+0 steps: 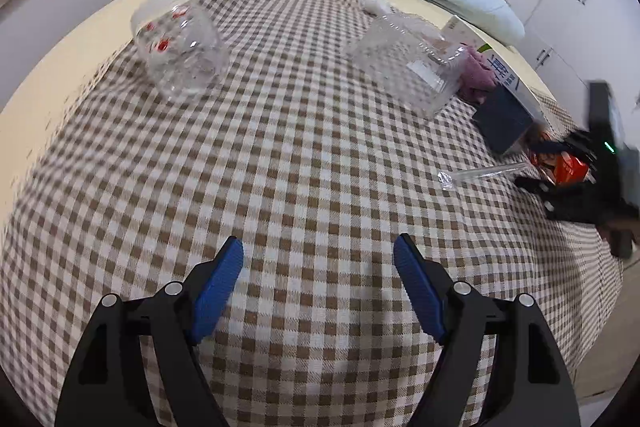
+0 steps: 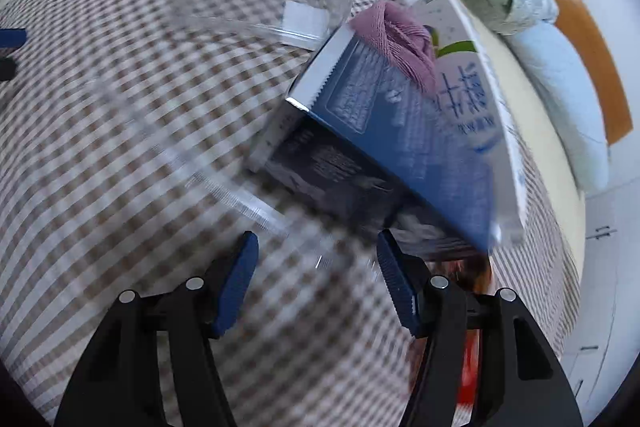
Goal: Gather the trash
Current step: 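Grasp the clear plastic straw with the right tool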
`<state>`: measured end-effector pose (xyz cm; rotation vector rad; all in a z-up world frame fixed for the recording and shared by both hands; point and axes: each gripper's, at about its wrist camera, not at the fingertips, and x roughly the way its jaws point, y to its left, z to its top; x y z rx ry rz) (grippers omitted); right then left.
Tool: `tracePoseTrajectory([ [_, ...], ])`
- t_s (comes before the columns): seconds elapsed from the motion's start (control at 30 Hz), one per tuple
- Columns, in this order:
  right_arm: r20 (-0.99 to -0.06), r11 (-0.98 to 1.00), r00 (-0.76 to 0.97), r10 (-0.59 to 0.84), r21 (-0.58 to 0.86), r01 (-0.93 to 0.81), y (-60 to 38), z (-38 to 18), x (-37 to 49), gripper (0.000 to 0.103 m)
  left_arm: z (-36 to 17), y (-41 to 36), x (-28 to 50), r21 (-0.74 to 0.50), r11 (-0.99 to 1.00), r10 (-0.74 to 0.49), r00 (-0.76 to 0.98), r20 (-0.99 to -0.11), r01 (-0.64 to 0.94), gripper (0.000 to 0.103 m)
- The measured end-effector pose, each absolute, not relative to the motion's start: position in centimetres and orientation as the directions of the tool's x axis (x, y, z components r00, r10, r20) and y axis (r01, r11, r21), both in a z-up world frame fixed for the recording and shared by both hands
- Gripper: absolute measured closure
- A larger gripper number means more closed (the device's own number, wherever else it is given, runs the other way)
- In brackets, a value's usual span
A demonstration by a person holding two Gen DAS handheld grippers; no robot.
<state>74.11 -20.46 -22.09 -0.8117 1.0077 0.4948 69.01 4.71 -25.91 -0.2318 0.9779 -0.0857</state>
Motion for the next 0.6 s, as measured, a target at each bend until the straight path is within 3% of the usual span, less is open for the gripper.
tracePoseTrajectory([
  [0.1,-0.94,0.672,0.337,0.051,-0.217,-0.708,-20.9,-22.8,77.1,0.044,-25.9,4.5,69.5,-0.228,0.973,-0.176,0.555,-0.813,-0.025,0.028],
  [0.17,-0.962,0.711,0.243,0.121,-0.087,-0.698,-21.5,-22.7,78.2,0.062,-26.7,4.6,70.2,-0.219,0.975,-0.167,0.547,-0.82,-0.032,0.028],
  [0.23,-0.964,0.715,0.231,0.132,-0.069,-0.695,-21.5,-22.4,77.7,0.086,-26.9,4.8,71.0,-0.228,0.973,-0.172,0.547,-0.819,-0.035,0.028],
  [0.47,-0.922,0.737,0.324,0.213,-0.066,-0.672,-21.8,-19.2,69.1,0.094,-26.5,5.2,70.2,-0.234,0.971,-0.166,0.551,-0.818,-0.055,0.028],
  [0.6,-0.893,0.854,0.371,0.254,0.027,-0.52,-25.2,-18.9,61.1,0.096,-26.5,4.9,69.7,-0.221,0.973,-0.147,0.552,-0.821,-0.07,0.028],
])
